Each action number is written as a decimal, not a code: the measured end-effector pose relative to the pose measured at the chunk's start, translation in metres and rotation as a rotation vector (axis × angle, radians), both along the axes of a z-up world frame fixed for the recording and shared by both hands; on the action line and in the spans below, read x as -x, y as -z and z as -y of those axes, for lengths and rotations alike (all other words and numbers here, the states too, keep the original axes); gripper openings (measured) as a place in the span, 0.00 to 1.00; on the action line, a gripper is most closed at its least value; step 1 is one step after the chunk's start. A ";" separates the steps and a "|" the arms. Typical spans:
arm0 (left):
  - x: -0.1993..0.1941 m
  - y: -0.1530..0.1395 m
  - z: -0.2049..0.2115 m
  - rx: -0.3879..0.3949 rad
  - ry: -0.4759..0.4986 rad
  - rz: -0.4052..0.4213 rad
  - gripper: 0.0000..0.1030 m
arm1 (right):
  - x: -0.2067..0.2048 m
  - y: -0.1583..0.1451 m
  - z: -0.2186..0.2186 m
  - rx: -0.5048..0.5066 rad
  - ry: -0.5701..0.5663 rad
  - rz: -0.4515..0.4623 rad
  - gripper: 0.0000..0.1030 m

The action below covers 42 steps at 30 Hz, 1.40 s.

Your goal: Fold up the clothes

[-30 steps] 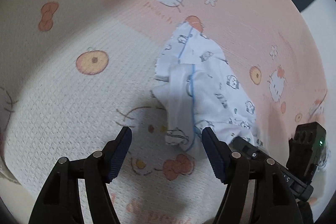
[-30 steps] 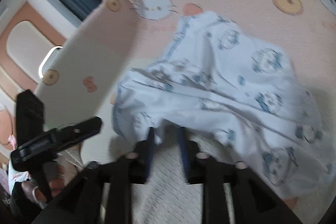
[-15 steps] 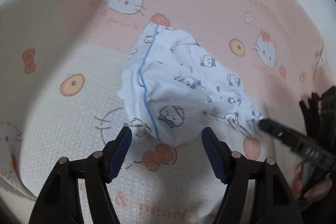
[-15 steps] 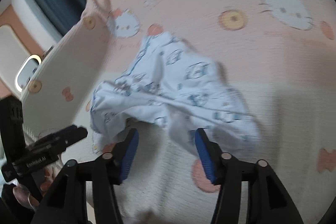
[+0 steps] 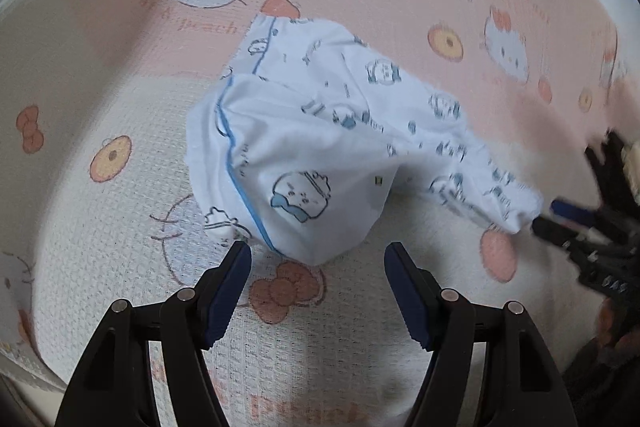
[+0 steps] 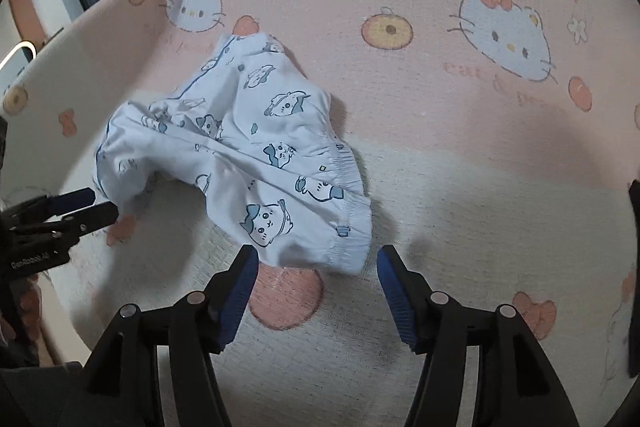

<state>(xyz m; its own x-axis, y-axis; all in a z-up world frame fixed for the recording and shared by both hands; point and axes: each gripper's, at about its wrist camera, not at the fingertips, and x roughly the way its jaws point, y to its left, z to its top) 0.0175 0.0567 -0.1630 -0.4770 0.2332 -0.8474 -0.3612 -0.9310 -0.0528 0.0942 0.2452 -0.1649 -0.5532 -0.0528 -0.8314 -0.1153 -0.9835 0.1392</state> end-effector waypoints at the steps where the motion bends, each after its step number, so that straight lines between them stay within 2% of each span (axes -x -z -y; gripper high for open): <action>1: 0.000 0.002 -0.002 0.024 0.005 -0.007 0.65 | 0.000 0.001 0.001 0.004 -0.005 -0.004 0.59; 5: -0.001 0.010 -0.008 0.118 0.022 -0.053 0.65 | 0.001 0.011 -0.008 0.098 0.025 0.017 0.59; 11: -0.005 0.015 -0.018 0.245 0.064 -0.159 0.65 | -0.016 0.023 -0.041 0.351 0.200 0.033 0.59; 18: -0.007 0.023 -0.033 0.380 0.112 -0.264 0.65 | -0.031 0.046 -0.060 0.711 0.346 0.011 0.59; 23: -0.014 0.020 -0.036 0.471 0.110 -0.372 0.65 | -0.034 0.061 -0.071 0.874 0.414 -0.003 0.59; 28: -0.019 0.023 -0.037 0.527 0.130 -0.423 0.65 | -0.029 0.071 -0.070 0.918 0.418 -0.014 0.59; 32: -0.023 0.035 -0.046 0.567 0.176 -0.447 0.65 | -0.022 0.069 -0.066 0.885 0.392 -0.042 0.59; 38: -0.027 0.054 -0.061 0.670 0.241 -0.506 0.65 | -0.016 0.074 -0.071 0.898 0.417 -0.067 0.58; 39: -0.026 0.054 -0.061 0.670 0.240 -0.508 0.65 | -0.015 0.074 -0.071 0.886 0.416 -0.068 0.57; 42: -0.021 0.052 -0.056 0.649 0.217 -0.502 0.65 | -0.012 0.073 -0.073 0.830 0.422 -0.067 0.43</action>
